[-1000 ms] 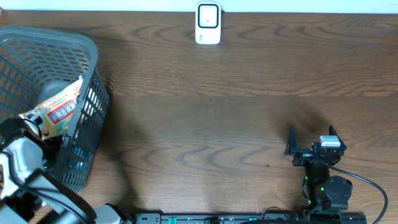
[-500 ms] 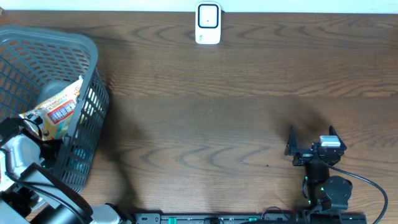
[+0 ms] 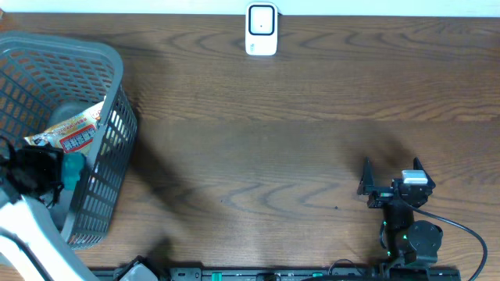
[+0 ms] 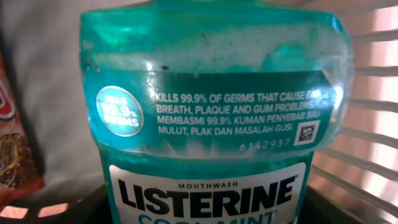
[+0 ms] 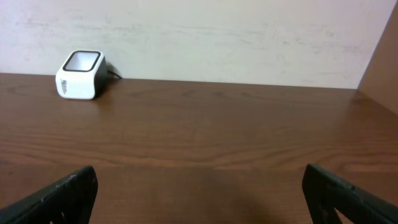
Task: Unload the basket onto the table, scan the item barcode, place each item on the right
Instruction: 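Grasp the teal Listerine bottle with the left gripper and lift, then carry the bottle to the table centre and set it upright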
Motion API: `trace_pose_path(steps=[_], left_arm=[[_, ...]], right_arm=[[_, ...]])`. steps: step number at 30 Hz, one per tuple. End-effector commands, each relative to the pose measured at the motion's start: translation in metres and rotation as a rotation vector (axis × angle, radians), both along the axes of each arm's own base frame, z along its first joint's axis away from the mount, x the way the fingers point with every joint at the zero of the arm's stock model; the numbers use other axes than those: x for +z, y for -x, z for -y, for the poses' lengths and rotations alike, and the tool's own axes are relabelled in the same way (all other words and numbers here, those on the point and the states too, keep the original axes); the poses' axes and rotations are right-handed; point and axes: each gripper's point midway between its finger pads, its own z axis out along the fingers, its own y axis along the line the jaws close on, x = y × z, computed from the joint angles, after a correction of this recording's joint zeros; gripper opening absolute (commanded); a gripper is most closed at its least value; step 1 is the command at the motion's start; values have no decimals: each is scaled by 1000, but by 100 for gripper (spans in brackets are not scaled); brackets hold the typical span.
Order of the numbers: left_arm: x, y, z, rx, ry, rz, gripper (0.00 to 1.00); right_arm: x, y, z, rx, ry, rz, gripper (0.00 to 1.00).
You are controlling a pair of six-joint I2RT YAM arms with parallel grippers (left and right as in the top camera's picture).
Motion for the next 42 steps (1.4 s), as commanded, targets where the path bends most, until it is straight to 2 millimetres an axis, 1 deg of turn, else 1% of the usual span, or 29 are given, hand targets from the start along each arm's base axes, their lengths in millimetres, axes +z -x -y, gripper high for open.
trace_pose_path(steps=[1, 4, 6, 7, 9, 12, 13, 16, 18, 20, 21, 24, 27, 29, 33, 35, 37, 39, 42], left_arm=[[51, -2, 5, -42, -129, 141, 33], [86, -2, 8, -48, -242, 248, 33], [105, -6, 16, -88, -282, 319, 33], [110, -11, 24, -130, -276, 346, 33], [118, -23, 31, -186, -275, 395, 33], [132, -36, 36, -228, -317, 446, 33], [137, -41, 40, -252, -326, 469, 33], [152, -56, 65, -375, -327, 556, 33], [160, -67, 91, -474, -310, 606, 33], [159, -75, 119, -556, -273, 623, 33], [158, -79, 136, -614, -255, 630, 33], [147, -91, 185, -757, -209, 612, 33], [126, -102, 231, -877, -182, 551, 33], [107, -108, 260, -944, -179, 491, 33], [62, -118, 305, -1059, -205, 358, 33], [35, -122, 324, -1105, -214, 278, 33], [9, -125, 335, -1133, -222, 205, 33], [-17, -128, 343, -1165, -229, 130, 33], [-53, -130, 349, -1202, -219, 34, 33]], right_arm=[[0, 0, -1, 3, 5, 1, 99], [0, 0, -1, 3, 5, 1, 99], [0, 0, -1, 3, 5, 1, 99], [0, 0, -1, 3, 5, 1, 99], [0, 0, -1, 3, 5, 1, 99], [0, 0, -1, 3, 5, 1, 99], [0, 0, -1, 3, 5, 1, 99], [0, 0, -1, 3, 5, 1, 99], [0, 0, -1, 3, 5, 1, 99], [0, 0, -1, 3, 5, 1, 99], [0, 0, -1, 3, 5, 1, 99], [0, 0, -1, 3, 5, 1, 99], [0, 0, -1, 3, 5, 1, 99], [0, 0, -1, 3, 5, 1, 99], [0, 0, -1, 3, 5, 1, 99], [0, 0, -1, 3, 5, 1, 99], [0, 0, -1, 3, 5, 1, 99], [0, 0, -1, 3, 5, 1, 99], [0, 0, -1, 3, 5, 1, 99]])
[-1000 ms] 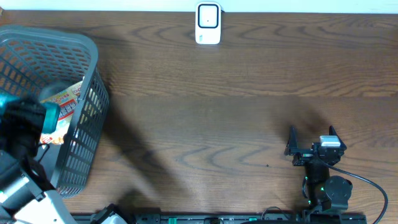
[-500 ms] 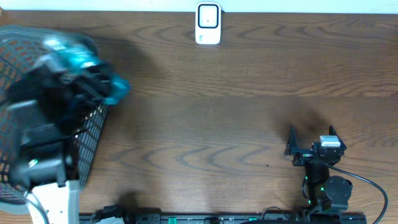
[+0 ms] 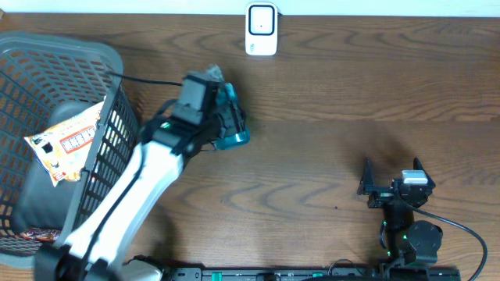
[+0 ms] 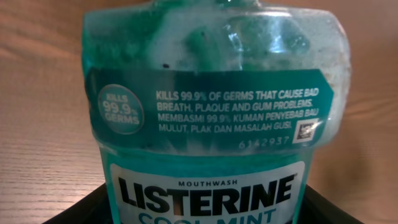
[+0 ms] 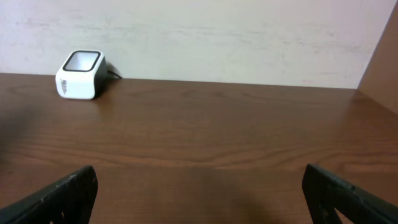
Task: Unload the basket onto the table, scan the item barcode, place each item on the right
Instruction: 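Carry the bottle to the table centre and set it upright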
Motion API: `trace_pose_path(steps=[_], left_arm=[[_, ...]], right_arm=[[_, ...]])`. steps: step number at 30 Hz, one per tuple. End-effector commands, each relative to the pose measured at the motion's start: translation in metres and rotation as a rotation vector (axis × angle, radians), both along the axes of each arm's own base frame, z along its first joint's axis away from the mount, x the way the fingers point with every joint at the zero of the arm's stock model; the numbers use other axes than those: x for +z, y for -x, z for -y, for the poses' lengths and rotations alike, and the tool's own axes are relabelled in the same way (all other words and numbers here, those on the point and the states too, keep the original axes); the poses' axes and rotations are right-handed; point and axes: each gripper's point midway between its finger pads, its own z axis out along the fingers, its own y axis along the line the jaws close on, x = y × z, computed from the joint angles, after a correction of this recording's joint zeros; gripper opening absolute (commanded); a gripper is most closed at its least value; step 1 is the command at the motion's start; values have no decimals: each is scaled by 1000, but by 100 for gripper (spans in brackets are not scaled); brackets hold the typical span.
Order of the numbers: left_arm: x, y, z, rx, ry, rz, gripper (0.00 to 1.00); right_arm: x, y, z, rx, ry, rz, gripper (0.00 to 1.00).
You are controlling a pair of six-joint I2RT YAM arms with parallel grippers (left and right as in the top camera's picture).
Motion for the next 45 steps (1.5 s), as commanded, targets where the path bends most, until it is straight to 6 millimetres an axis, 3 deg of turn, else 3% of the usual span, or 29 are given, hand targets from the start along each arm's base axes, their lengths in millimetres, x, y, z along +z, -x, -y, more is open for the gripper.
trace_pose_path(steps=[1, 6, 13, 17, 23, 27, 34, 36, 39, 42, 45], left_arm=[[-17, -14, 1, -12, -74, -4, 33], [-59, -10, 10, -55, -121, -103, 33], [-92, 5, 52, -169, -103, -159, 33], [-101, 13, 77, -232, -104, -145, 33], [-100, 13, 95, -265, -105, -97, 34], [-102, 8, 96, -258, -122, -70, 34], [-126, 17, 100, -278, -160, -115, 41], [-126, 18, 101, -281, -161, -117, 53], [-119, 18, 99, -286, -161, -108, 91], [-105, 20, 93, -299, -169, -96, 100], [-83, 19, 76, -257, -209, -65, 98]], right_arm=[[0, 0, -1, 3, 5, 1, 99], [0, 0, -1, 3, 5, 1, 99], [0, 0, -1, 3, 5, 1, 99], [0, 0, -1, 3, 5, 1, 99], [0, 0, -1, 3, 5, 1, 99], [0, 0, -1, 3, 5, 1, 99], [0, 0, -1, 3, 5, 1, 99], [0, 0, -1, 3, 5, 1, 99], [0, 0, -1, 3, 5, 1, 99], [0, 0, -1, 3, 5, 1, 99], [0, 0, -1, 3, 5, 1, 99]])
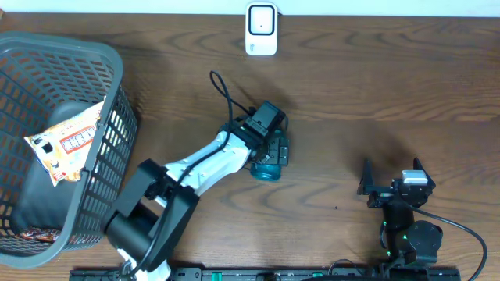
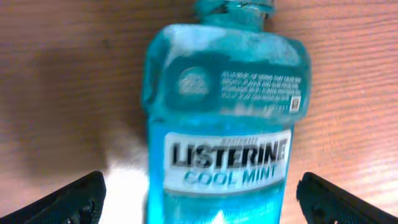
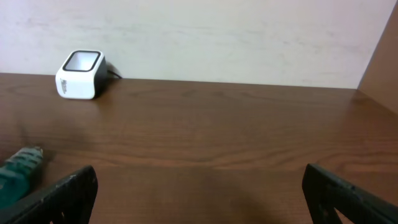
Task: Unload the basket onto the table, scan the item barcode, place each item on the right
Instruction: 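Carry the bottle to the table centre and set it upright, then move the left gripper back into the basket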
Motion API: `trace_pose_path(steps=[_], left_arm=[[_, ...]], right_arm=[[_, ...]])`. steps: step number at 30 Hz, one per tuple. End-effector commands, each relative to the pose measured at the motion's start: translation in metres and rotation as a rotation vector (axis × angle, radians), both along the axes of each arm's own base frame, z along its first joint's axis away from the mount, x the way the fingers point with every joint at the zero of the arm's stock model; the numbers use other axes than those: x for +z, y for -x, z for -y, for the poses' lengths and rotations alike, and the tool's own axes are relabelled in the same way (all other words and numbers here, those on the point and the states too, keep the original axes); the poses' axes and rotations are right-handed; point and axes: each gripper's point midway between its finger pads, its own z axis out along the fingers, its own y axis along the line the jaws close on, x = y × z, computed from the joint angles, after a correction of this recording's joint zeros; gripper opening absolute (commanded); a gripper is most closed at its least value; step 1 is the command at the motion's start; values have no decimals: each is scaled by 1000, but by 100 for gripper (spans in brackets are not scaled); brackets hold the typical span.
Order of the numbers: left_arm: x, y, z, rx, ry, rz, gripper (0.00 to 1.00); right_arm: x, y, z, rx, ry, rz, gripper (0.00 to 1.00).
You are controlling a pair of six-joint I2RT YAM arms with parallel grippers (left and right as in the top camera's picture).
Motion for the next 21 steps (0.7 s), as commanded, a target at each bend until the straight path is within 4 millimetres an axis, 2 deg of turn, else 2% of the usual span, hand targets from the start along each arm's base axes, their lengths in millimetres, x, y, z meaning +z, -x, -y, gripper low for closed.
trace_pose_path(steps=[1, 13, 17, 21], left_arm=[[51, -17, -14, 29, -13, 126, 98], [169, -4, -93, 190, -5, 333, 98], [197, 3, -128, 273, 15, 381, 98], [216, 11, -169, 379, 12, 410, 98]], right_arm=[[0, 0, -1, 3, 5, 1, 99], [0, 0, -1, 3, 5, 1, 99], [0, 0, -1, 3, 5, 1, 99], [0, 0, -1, 3, 5, 1, 99]])
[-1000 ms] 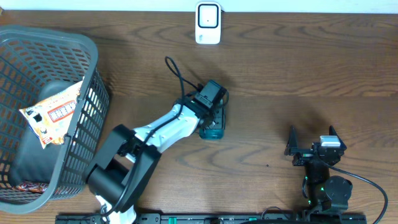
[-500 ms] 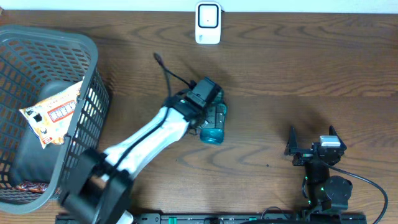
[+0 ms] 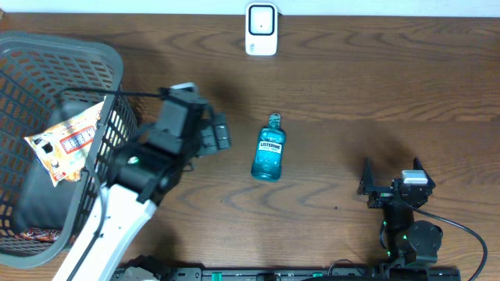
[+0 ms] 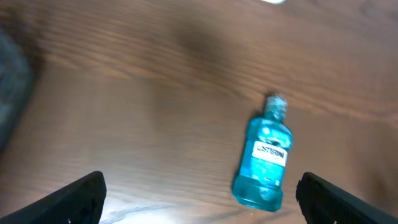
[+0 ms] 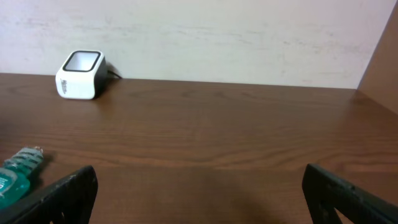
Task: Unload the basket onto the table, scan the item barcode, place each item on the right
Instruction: 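Move the left gripper back into the basket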
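Note:
A teal Listerine mouthwash bottle (image 3: 269,154) lies flat on the brown table, label up, cap toward the far edge; it also shows in the left wrist view as the bottle (image 4: 263,158) and at the left edge of the right wrist view (image 5: 13,175). The white barcode scanner (image 3: 261,29) stands at the far edge, seen too in the right wrist view (image 5: 79,74). My left gripper (image 3: 221,133) hangs open to the left of the bottle, nothing between its fingers (image 4: 74,196). My right gripper (image 3: 391,176) rests open at the near right.
A grey mesh basket (image 3: 113,129) stands at the left with an orange-and-white snack packet (image 3: 66,136) and dark items inside. A pale wall (image 5: 217,31) runs behind the table's far edge.
My left gripper was right over the lying bottle, open. Now it sits well to the left and higher, with the bottle lying alone on the table. The right arm has not moved.
My left gripper was shut on the mouthwash bottle inside the basket. Then it held the bottle over the table, right of the basket. Then it was open above the bottle lying mid-table. Now it has drawn back toward the basket.

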Motion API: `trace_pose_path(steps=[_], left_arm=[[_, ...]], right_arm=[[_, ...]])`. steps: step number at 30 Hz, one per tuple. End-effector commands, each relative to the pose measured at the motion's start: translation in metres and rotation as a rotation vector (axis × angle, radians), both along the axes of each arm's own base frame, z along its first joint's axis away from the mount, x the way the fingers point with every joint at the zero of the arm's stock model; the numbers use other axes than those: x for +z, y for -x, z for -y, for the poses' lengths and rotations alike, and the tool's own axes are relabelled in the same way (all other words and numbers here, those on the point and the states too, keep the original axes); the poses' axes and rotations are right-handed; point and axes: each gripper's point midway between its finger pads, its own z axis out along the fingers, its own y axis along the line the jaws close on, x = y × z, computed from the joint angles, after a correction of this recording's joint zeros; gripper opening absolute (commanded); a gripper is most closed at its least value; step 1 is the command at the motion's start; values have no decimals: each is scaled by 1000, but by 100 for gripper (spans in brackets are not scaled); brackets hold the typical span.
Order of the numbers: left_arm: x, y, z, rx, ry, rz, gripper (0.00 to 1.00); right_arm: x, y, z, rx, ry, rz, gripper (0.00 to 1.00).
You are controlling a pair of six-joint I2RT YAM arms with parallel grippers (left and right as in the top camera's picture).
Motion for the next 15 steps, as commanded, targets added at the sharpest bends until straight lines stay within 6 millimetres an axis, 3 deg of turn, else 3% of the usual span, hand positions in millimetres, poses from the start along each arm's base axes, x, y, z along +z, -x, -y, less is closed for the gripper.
trace_pose_path(steps=[1, 15], left_arm=[[23, 3, -36, 100, -1, 52, 98], [34, 22, -113, 336, -11, 55, 98]], right_arm=[[0, 0, -1, 3, 5, 1, 99], [0, 0, -1, 3, 5, 1, 99]])
